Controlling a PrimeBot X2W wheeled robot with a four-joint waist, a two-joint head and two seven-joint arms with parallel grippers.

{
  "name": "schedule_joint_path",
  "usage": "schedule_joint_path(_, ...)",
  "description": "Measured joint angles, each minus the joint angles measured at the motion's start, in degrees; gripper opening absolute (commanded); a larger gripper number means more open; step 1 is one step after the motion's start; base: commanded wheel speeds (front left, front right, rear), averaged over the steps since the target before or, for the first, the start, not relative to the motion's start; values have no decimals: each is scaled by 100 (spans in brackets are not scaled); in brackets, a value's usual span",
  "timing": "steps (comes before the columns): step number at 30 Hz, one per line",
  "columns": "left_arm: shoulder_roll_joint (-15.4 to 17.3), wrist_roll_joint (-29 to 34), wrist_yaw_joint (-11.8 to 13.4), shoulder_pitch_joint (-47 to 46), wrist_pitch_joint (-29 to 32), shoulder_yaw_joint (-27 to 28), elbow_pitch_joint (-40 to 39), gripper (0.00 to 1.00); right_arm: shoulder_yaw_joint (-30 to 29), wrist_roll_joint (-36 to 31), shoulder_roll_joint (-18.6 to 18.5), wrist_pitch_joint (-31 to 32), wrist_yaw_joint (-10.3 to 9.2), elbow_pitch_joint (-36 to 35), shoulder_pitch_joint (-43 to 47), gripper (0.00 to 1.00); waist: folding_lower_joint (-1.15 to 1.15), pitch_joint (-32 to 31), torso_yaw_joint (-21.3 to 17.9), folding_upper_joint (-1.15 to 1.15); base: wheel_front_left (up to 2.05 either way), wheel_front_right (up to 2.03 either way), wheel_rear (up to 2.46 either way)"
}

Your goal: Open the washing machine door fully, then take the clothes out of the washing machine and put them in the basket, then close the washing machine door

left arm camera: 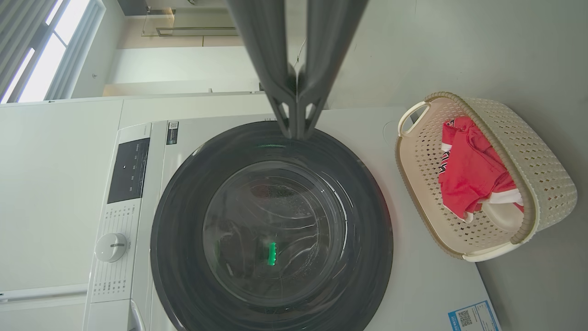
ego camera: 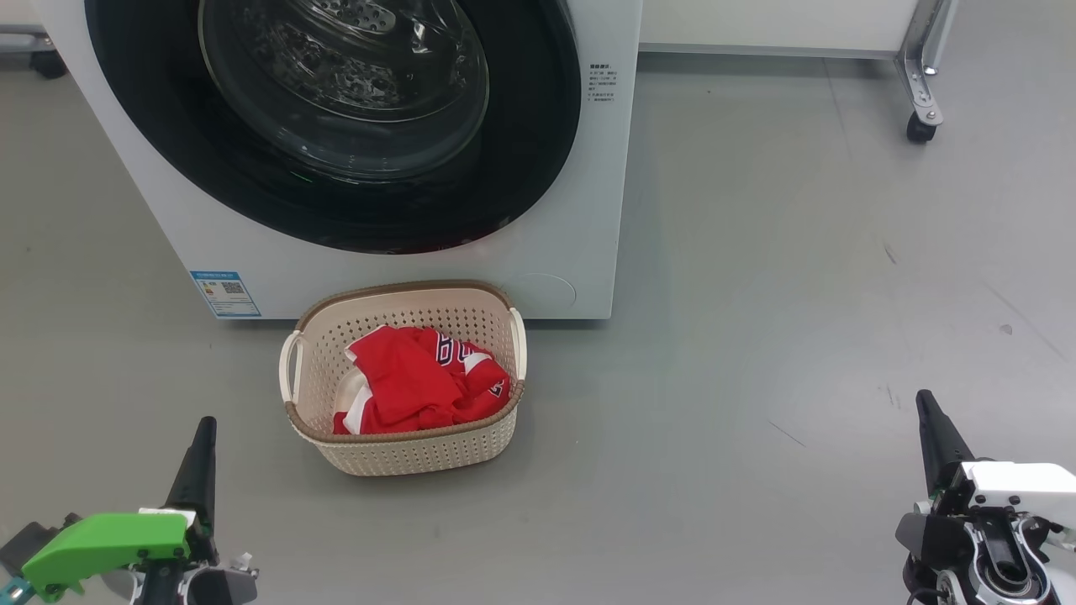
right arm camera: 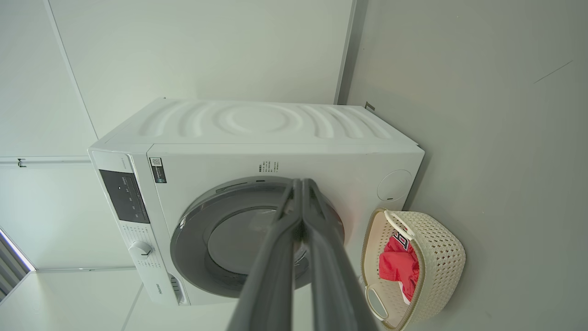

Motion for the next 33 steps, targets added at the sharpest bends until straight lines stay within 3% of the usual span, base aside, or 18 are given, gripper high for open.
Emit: schedule_joint_path(33,-1,0,0,0,14,13,-18,0,-12,0,0,2,0,-1,0,0,0,1,0,0,0,0,0)
